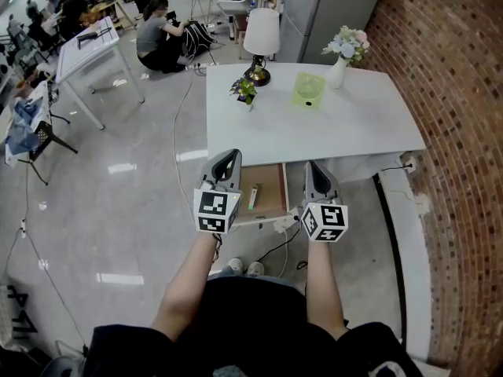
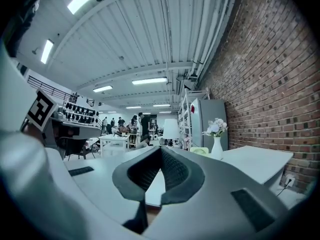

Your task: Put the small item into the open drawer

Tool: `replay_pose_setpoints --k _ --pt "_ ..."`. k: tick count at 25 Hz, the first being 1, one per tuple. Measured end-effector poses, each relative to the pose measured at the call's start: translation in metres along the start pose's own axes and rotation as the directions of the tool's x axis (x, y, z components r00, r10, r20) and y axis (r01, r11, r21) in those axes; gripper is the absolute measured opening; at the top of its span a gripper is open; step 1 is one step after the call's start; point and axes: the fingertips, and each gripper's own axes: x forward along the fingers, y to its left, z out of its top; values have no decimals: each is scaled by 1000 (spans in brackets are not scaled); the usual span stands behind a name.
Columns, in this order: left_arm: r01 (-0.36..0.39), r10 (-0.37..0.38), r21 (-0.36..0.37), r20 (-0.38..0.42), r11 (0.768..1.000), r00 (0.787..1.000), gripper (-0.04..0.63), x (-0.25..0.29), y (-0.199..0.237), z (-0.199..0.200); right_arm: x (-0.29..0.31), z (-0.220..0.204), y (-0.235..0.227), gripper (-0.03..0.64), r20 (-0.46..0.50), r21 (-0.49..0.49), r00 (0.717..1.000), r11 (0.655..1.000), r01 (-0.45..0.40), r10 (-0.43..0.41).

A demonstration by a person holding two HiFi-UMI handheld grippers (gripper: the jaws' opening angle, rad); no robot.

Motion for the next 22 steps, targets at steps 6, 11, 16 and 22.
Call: replay_pose_setpoints --k 6,11,16,22 --pt "-5 5 0 -11 1000 1000 21 -1 3 -2 3 -3 2 0 -13 -2 1000 1000 -9 9" --pt "-6 6 -10 -19 1000 1000 21 -2 7 -5 6 -2 8 0 -23 -8 1000 1000 -17 17" --pt "-3 3 -9 -24 1000 1000 21 1 5 -10 8 -5 5 0 -22 -13 1000 1000 -15 15" --pt "-4 4 -8 -35 1000 999 21 9 2 -12 10 -4 -5 0 -20 -12 1000 1000 -8 8"
